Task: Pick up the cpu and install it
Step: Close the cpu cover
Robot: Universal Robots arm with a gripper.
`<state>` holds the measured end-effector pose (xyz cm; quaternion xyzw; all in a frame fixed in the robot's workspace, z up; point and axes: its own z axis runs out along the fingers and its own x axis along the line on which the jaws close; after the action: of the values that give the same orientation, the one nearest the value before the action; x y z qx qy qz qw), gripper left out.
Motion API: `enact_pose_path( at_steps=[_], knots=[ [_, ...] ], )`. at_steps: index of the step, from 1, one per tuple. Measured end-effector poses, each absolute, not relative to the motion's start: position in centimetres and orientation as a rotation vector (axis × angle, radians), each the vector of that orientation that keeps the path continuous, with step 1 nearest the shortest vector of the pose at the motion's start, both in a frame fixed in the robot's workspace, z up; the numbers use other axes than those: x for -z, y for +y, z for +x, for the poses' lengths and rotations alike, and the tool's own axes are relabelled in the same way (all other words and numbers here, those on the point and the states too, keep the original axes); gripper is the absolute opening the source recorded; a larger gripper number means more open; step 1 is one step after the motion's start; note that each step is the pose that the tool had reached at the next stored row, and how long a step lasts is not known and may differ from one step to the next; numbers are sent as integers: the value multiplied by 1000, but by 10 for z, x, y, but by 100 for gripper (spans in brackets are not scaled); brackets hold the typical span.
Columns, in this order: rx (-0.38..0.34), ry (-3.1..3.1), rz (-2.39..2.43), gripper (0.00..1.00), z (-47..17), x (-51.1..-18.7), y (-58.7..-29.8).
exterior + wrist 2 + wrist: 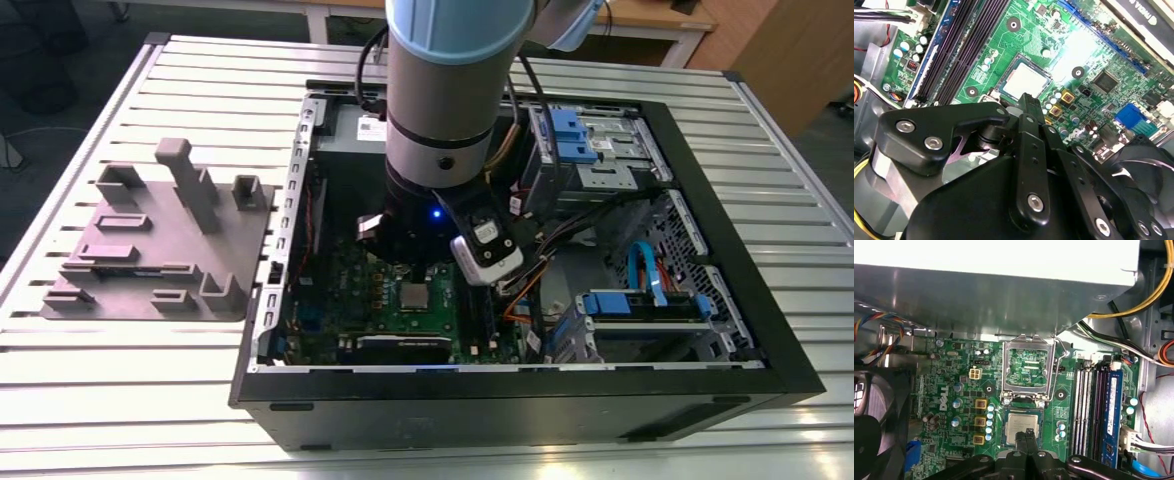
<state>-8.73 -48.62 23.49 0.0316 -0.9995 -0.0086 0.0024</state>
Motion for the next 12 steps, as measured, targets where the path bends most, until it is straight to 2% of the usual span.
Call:
enact_pose_path(
  at_steps=[12],
  knots=[
    [27,-3131,178,10,-87,-235,-486]
  ],
)
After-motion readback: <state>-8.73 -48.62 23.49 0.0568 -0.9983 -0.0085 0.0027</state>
